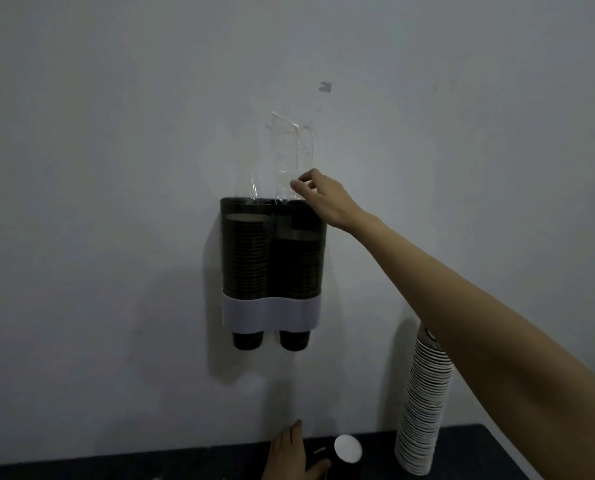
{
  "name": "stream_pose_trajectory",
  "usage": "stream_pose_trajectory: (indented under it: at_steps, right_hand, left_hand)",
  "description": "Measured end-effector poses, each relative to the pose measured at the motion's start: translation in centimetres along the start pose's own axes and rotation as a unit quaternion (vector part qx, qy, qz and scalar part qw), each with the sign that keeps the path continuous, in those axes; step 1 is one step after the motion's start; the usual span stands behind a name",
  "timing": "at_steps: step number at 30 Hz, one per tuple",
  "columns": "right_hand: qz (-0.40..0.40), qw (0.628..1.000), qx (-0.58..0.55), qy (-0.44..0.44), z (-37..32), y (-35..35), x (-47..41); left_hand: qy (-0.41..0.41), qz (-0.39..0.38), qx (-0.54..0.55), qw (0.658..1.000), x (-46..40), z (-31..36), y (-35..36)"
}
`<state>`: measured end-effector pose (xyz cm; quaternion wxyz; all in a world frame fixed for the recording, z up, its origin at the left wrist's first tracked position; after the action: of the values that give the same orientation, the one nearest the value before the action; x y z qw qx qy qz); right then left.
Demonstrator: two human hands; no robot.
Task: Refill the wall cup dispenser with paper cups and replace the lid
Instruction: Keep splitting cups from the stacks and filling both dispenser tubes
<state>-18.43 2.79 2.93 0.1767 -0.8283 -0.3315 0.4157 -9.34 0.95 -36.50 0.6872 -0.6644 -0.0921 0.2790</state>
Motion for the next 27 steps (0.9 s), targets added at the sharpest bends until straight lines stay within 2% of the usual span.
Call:
stream_pose_trajectory:
  at_steps: [1, 3, 4, 5, 6, 8, 10, 12, 14, 16, 18, 21, 23, 24, 25, 27]
  right_hand:
    - [0.013, 1.000, -0.015, -0.006, 0.4, -0.1, 0.2]
    - [0.068, 0.996, -0.049, -0.027, 0.8, -0.7, 1.2]
    - [0.111, 0.990, -0.082, -0.032, 1.2, -1.3, 2.2]
    - [0.157, 0.979, -0.127, -0.028, 2.0, -1.8, 3.6]
    - [0.194, 0.965, -0.178, -0.007, 3.3, -2.1, 5.5]
    - [0.218, 0.934, -0.270, 0.081, 7.9, -0.8, 10.6]
    - [0.176, 0.919, -0.293, 0.198, 13.8, 2.2, 16.4]
    - [0.066, 0.904, -0.261, 0.334, 19.2, 6.3, 22.8]
    - [-0.045, 0.884, -0.208, 0.416, 22.7, 10.6, 28.4]
    - [-0.085, 0.876, -0.195, 0.434, 25.4, 13.9, 31.7]
    - [-0.085, 0.877, -0.196, 0.430, 27.0, 16.0, 33.1]
    - [-0.084, 0.880, -0.203, 0.420, 28.5, 17.9, 33.5]
    - [-0.064, 0.884, -0.199, 0.419, 29.6, 18.3, 33.4]
    - [-0.041, 0.883, -0.199, 0.423, 30.1, 18.3, 33.6]
    - [-0.012, 0.883, -0.206, 0.423, 30.2, 17.9, 33.7]
    - [0.041, 0.873, -0.234, 0.427, 30.2, 17.2, 34.1]
  left_hand:
    - [-0.016, -0.061, 0.027, 0.998, 0.4, 0.0, 0.1]
    - [-0.031, -0.031, 0.044, 0.998, 0.7, 1.1, -1.4]
    - [-0.033, -0.047, 0.047, 0.997, 0.8, 1.0, -0.9]
    - [-0.024, -0.094, 0.059, 0.994, 1.2, 1.2, -0.2]
    - [-0.021, -0.142, 0.090, 0.986, 1.7, 1.6, 0.3]
    - [-0.015, -0.150, 0.117, 0.982, 2.3, 1.9, 1.4]
    - [-0.018, -0.150, 0.151, 0.977, 2.9, 2.4, 2.3]
    - [-0.018, -0.178, 0.169, 0.969, 3.4, 2.8, 3.7]
    - [-0.024, -0.203, 0.176, 0.963, 3.5, 3.1, 5.0]
    - [-0.026, -0.222, 0.173, 0.959, 3.2, 3.3, 6.8]
    - [-0.036, -0.249, 0.171, 0.952, 3.3, 3.3, 8.8]
    - [-0.046, -0.261, 0.241, 0.934, 2.9, 3.9, 10.4]
    - [-0.124, -0.246, 0.329, 0.903, 1.9, 4.2, 10.9]
    - [-0.194, -0.232, 0.390, 0.870, 1.4, 4.1, 11.3]
    - [-0.266, -0.207, 0.460, 0.822, 1.1, 3.8, 11.6]
    - [-0.365, -0.171, 0.587, 0.702, 0.9, 3.7, 11.8]
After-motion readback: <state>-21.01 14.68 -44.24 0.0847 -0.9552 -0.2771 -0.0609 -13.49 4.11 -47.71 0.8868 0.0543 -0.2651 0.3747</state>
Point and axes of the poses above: each hand's wrist, its own x-axis away from the middle knuckle, its own y-axis out of the palm, z = x × y, the point moved 5 cm from there along -x, towards the middle knuckle, and after that the axes turned 10 degrees about -x, right-handed, at the moved point
